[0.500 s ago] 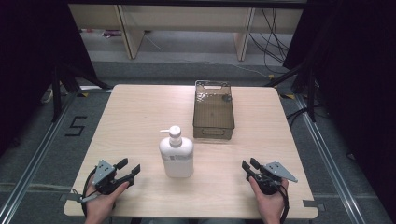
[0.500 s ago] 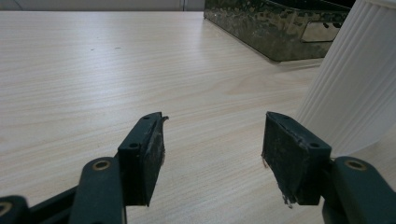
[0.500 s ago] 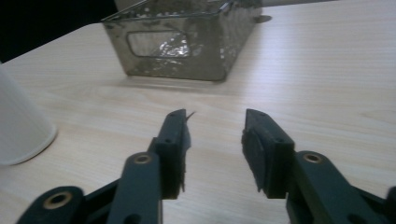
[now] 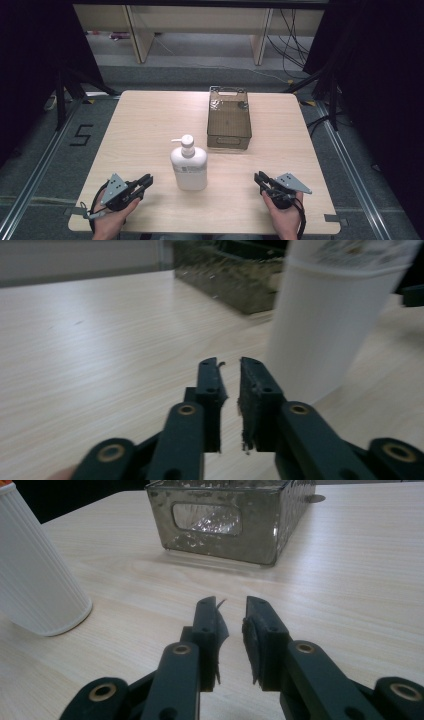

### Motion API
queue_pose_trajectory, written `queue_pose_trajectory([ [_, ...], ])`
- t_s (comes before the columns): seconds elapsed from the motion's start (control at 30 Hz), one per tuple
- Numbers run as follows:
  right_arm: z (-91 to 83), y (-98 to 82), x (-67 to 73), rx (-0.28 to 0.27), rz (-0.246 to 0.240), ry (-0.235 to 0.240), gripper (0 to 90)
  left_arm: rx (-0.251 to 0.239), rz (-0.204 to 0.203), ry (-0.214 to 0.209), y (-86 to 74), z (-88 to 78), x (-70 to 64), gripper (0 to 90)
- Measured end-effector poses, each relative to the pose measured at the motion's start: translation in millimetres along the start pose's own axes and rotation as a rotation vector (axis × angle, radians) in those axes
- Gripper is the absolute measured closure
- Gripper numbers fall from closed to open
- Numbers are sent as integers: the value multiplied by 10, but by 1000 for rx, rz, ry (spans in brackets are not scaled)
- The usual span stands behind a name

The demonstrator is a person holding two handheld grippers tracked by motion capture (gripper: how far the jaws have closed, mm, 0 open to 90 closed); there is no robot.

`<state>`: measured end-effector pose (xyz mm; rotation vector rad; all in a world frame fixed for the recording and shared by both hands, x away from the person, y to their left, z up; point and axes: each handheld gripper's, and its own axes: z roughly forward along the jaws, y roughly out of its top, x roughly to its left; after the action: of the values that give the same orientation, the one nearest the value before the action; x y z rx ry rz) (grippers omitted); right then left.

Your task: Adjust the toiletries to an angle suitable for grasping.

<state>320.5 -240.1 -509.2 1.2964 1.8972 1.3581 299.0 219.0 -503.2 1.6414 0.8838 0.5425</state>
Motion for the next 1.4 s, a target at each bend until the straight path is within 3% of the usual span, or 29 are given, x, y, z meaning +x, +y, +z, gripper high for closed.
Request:
queue_pose_trajectory([
  [0.03,-1,1,-2,-4,-3,-8,756,-10,3,-33,34,12,-62,845],
  [0.07,-1,1,-2,-4,-3,-8,756,-10,3,-33,34,12,-62,854],
  [0.13,0,3,0,-6,-2,-9,749,-18,61,-120,140,58,-237,866],
  [0.2,-2,0,11,2,5,-11,746,-12,77,-140,185,71,-316,870],
  [0.23,3,-3,13,-10,4,-10,745,-16,86,-173,241,98,-419,871],
  [0.27,3,-3,13,-10,4,-10,745,-16,86,-173,241,98,-419,871],
  [0.3,10,-4,25,0,8,-17,743,-22,107,-199,309,141,-535,871],
  [0.33,10,-4,25,0,8,-17,743,-22,107,-199,309,141,-535,871],
  [0.43,11,-6,54,1,37,-2,738,-19,140,-195,431,276,-741,883],
  [0.5,10,1,32,-12,3,2,736,-23,145,-194,460,336,-801,889],
  [0.6,11,1,27,-2,1,-11,733,-16,149,-177,487,417,-854,891],
  [0.7,0,3,21,-3,5,-8,732,-2,153,-157,498,485,-889,892],
  [0.73,-3,-2,50,4,46,-7,732,0,151,-153,501,506,-897,893],
  [0.77,-7,1,56,9,52,-7,731,-5,152,-155,504,526,-900,893],
  [0.8,-6,2,58,7,52,-5,730,-5,152,-155,504,526,-900,893],
  [0.9,3,-2,60,2,56,-3,724,-8,203,-112,534,596,-925,891],
  [1.03,7,0,54,-19,53,8,722,-2,209,-98,541,663,-944,891],
  [1.07,8,4,32,-29,34,18,722,0,210,-95,541,679,-949,891],
  [1.13,-2,8,24,-31,21,2,719,-1,217,-86,543,708,-962,890],
  [1.2,-9,10,21,-26,21,-5,718,-6,216,-83,543,725,-966,889],
  [1.23,-13,8,24,-16,46,9,717,0,226,-67,550,748,-971,888],
  [1.3,-16,6,1,-22,39,14,715,0,228,-59,551,780,-972,888],
  [1.4,-28,7,-16,-29,24,-13,714,3,234,-46,564,822,-966,887],
])
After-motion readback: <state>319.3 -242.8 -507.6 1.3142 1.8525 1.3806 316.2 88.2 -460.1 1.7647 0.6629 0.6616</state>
